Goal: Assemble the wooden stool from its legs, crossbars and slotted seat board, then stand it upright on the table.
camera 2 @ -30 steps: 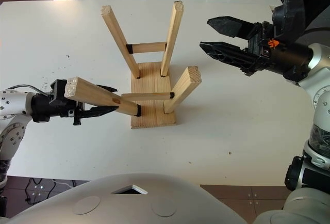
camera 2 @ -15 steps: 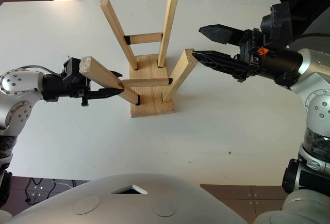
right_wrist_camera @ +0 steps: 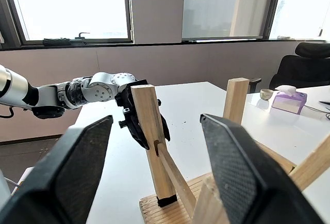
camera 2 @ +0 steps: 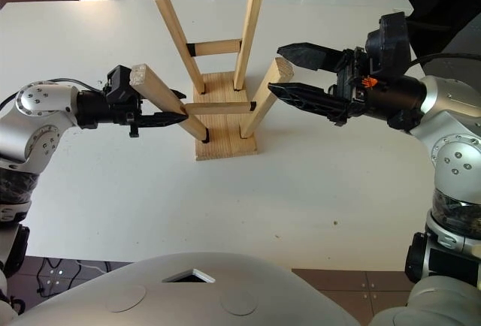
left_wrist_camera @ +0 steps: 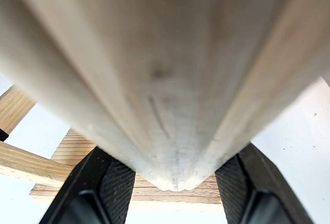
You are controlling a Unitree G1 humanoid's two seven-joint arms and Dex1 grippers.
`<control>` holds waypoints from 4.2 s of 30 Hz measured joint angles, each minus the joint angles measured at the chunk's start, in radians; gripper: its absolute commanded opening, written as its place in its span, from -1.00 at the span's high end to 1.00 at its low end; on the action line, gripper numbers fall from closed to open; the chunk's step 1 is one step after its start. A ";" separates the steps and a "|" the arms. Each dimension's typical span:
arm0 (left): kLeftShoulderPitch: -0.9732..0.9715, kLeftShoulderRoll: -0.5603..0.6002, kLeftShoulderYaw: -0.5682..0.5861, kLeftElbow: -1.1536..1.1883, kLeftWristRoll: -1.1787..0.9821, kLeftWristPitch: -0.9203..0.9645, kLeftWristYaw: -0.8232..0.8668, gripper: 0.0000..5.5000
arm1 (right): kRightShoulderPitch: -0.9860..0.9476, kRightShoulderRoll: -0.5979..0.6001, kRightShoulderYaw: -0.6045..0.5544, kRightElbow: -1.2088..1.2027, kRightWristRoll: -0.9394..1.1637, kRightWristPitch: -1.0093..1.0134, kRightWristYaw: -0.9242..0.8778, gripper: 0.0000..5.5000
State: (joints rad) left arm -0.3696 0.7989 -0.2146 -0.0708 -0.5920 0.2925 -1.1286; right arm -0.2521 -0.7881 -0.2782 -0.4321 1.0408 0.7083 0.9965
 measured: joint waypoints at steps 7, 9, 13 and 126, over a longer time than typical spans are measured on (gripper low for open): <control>-0.027 -0.019 -0.020 0.027 0.008 -0.003 0.035 0.26 | 0.000 0.024 0.011 -0.010 0.001 0.000 -0.002 -0.14; -0.032 -0.022 -0.027 0.029 0.013 -0.009 0.043 0.26 | 0.000 0.038 0.024 -0.017 0.002 0.000 -0.004 -0.14; -0.038 -0.030 -0.041 0.030 0.024 -0.022 0.066 0.26 | 0.000 0.056 0.049 -0.030 0.004 0.000 -0.008 -0.14; -0.027 0.019 -0.110 -0.072 -0.023 -0.046 0.049 0.26 | -0.483 0.358 0.623 0.678 -0.849 -0.529 0.312 -0.14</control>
State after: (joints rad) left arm -0.3967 0.8174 -0.3246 -0.1432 -0.6149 0.2468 -1.0796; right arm -0.7354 -0.4298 0.3445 0.2457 0.1921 0.1791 1.3085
